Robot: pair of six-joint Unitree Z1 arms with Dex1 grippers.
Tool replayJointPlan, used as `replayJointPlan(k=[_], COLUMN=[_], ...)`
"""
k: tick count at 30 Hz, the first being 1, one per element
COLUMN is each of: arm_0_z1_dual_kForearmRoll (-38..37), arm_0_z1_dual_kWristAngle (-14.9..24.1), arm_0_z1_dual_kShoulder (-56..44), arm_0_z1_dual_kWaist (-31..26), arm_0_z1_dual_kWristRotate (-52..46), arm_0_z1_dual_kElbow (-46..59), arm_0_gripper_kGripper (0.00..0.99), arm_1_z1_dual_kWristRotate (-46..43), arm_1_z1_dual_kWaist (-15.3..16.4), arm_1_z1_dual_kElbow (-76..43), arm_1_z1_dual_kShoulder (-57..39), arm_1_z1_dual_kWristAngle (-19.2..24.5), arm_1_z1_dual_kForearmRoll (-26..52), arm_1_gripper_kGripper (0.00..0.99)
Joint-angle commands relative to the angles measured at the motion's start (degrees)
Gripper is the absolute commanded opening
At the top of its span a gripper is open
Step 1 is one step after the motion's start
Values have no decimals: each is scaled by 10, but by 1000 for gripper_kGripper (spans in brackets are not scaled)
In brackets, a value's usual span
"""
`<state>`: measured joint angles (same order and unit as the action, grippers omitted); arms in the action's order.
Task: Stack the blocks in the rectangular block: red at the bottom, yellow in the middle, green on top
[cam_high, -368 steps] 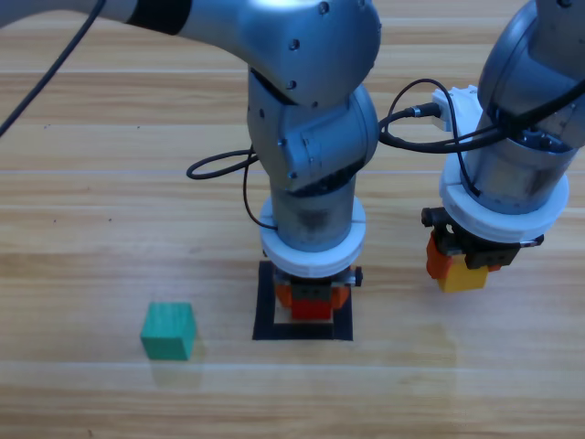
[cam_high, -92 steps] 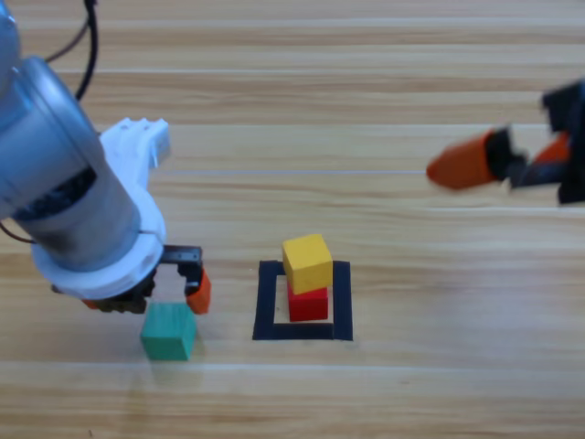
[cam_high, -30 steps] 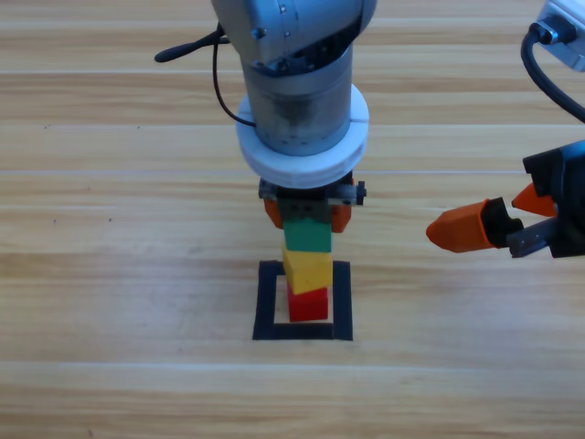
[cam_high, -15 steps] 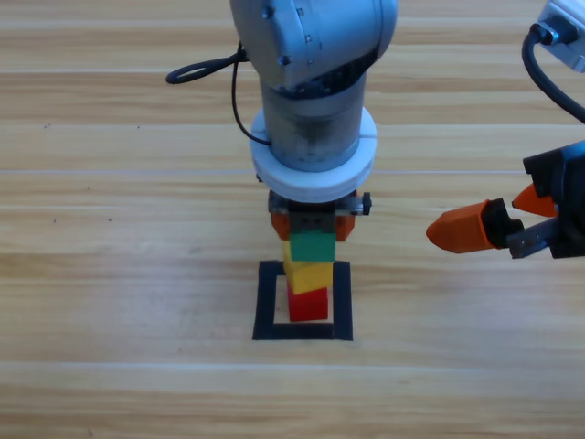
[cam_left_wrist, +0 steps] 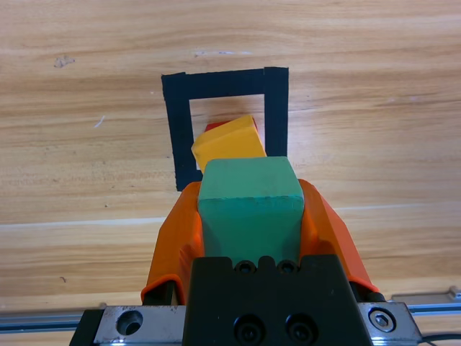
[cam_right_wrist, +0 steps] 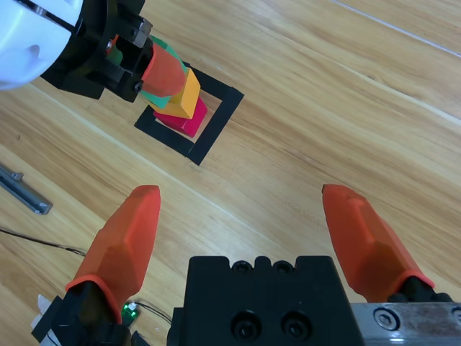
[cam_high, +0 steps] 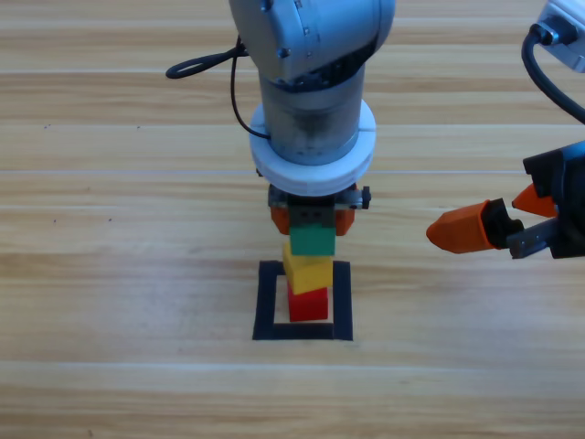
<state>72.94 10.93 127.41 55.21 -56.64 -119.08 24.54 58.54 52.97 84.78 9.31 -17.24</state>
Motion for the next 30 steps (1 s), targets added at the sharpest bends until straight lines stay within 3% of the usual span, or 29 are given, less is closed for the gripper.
replayJointPlan(k=[1, 30], arm_0_z1_dual_kForearmRoll=[4, 0], arm_0_z1_dual_kWristAngle=[4, -4], arm_0_z1_dual_kShoulder=[34, 46], arm_0_z1_dual_kWaist=[-19, -19], arm_0_z1_dual_kWristRotate=[15, -5], arm_0_z1_dual_kElbow=[22, 8], arm_0_gripper_kGripper=[38, 38], arm_1_z1_dual_kWristRotate=[-5, -5], arm_1_z1_dual_kWaist=[-15, -15], arm_1_z1_dual_kElbow=[-15, -16], arm_1_z1_dual_kShoulder=[15, 15], arm_1_z1_dual_kWristAngle=[-3, -6], arm_1_z1_dual_kForearmRoll=[5, 5], arm_1_gripper_kGripper=[990, 990])
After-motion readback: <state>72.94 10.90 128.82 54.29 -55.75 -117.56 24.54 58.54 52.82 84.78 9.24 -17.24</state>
